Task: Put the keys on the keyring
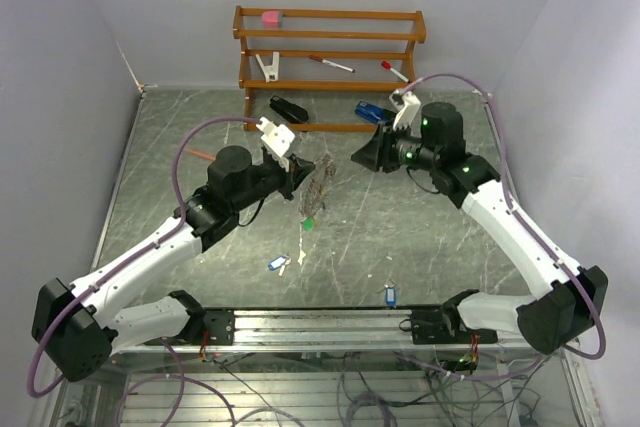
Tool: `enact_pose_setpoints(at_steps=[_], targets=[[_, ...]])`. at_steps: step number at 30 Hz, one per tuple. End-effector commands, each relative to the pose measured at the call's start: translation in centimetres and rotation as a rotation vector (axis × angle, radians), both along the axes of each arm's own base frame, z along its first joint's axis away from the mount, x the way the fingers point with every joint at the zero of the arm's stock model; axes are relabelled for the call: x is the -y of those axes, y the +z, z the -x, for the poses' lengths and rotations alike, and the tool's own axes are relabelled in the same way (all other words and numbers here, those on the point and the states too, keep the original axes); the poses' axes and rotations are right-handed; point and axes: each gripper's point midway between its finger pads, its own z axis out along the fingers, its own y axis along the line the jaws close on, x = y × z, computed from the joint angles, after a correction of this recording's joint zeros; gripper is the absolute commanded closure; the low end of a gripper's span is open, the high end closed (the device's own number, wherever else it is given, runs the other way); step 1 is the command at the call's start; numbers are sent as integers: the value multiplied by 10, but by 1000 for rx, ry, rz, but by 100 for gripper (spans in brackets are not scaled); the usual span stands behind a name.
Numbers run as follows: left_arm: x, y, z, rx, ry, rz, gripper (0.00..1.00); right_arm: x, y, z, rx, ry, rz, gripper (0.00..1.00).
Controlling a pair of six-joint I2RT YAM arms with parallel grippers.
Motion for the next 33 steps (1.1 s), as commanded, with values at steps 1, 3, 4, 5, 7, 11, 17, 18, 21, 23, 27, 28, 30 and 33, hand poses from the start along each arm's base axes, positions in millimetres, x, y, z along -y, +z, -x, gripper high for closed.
enact_pose_setpoints(at_steps=[1, 3, 4, 5, 7, 11, 17, 18, 21, 23, 27, 28, 30, 33], targets=[[-8, 19, 7, 12, 7, 42, 93, -17, 33, 13, -155, 155, -193, 74], [-17, 17, 1, 60, 51, -5, 93, -25, 36, 22, -238, 221, -232, 74], [-22, 17, -2, 101, 69, -35, 93, -28, 36, 25, -280, 232, -249, 74], [-28, 18, -6, 148, 100, -53, 93, -29, 37, 28, -321, 238, -268, 74], [-38, 27, -16, 277, 160, -81, 93, -33, 34, 33, -406, 241, -316, 75], [-46, 23, -23, 468, 198, -126, 93, -39, 22, 40, -564, 212, -405, 81], [-43, 16, -18, 718, 173, -179, 93, -37, 6, 36, -686, 108, -428, 80], [-43, 15, -15, 755, 170, -186, 93, -37, 5, 35, -687, 95, -419, 77], [-40, 13, -5, 891, 156, -227, 93, -35, -4, 28, -701, 39, -417, 74], [-36, 11, 2, 959, 135, -244, 93, -38, -10, 26, -723, 19, -437, 73], [-27, 10, 14, 1071, 90, -271, 93, -50, -22, 24, -785, -8, -462, 73], [-25, 9, 17, 1095, 76, -281, 93, -54, -21, 24, -788, -9, -465, 73], [-22, 4, 23, 1148, 46, -305, 93, -64, -19, 21, -784, -9, -469, 73], [-18, 1, 31, 1212, 25, -323, 93, -77, -19, 24, -795, 2, -461, 76]])
